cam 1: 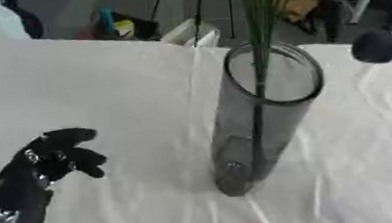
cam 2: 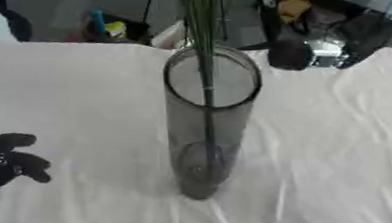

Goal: Arrange flowers into the vase.

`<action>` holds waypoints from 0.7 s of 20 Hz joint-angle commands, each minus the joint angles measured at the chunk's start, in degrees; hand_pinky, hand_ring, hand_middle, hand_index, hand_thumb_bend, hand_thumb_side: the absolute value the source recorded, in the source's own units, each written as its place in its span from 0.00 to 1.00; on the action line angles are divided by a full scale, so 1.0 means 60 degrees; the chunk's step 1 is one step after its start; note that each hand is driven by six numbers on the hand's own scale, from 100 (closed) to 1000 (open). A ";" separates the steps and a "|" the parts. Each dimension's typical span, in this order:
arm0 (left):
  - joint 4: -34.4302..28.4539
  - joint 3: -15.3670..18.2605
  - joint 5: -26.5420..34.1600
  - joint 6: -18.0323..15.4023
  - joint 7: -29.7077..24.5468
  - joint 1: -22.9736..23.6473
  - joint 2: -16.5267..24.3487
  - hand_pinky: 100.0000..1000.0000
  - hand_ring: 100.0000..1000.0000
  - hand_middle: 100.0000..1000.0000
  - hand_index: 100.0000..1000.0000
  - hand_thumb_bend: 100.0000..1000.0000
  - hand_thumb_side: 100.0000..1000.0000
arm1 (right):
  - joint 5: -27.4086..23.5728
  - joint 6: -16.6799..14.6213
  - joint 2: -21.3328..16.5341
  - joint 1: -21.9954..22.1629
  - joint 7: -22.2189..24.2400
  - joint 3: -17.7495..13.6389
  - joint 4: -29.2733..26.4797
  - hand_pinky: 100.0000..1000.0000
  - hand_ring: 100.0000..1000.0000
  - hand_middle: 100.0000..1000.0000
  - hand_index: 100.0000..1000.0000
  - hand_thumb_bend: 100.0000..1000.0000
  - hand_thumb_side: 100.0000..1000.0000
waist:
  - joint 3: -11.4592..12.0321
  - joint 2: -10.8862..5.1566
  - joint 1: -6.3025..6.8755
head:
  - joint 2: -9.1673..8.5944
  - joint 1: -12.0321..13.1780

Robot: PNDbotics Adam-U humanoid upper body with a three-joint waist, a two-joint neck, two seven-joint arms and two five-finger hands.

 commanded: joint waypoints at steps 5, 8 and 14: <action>-0.0174 -0.0028 -0.0020 -0.0051 0.0036 -0.0091 0.0006 0.52 0.62 0.74 0.82 0.01 1.00 | 0.0020 0.0232 -0.0257 0.0335 -0.0656 -0.0643 -0.0233 0.45 0.34 0.28 0.38 0.55 1.00 | -0.0067 -0.0116 0.0123 | -0.0088 0.0196; -0.0174 -0.0008 -0.0018 -0.0069 0.0071 -0.0100 0.0007 0.52 0.62 0.74 0.82 0.01 1.00 | -0.0299 0.0577 -0.0129 0.0572 -0.1479 -0.1017 -0.0352 0.47 0.36 0.32 0.45 0.51 1.00 | -0.0109 -0.0124 0.0143 | -0.0071 0.0291; -0.0174 0.0048 -0.0022 -0.0112 0.0154 -0.0115 0.0006 0.52 0.62 0.74 0.82 0.01 1.00 | -0.1203 0.1491 0.0328 0.1293 -0.3996 -0.1704 -0.0855 0.52 0.40 0.38 0.52 0.31 1.00 | -0.0147 -0.0106 0.0189 | 0.0006 0.0380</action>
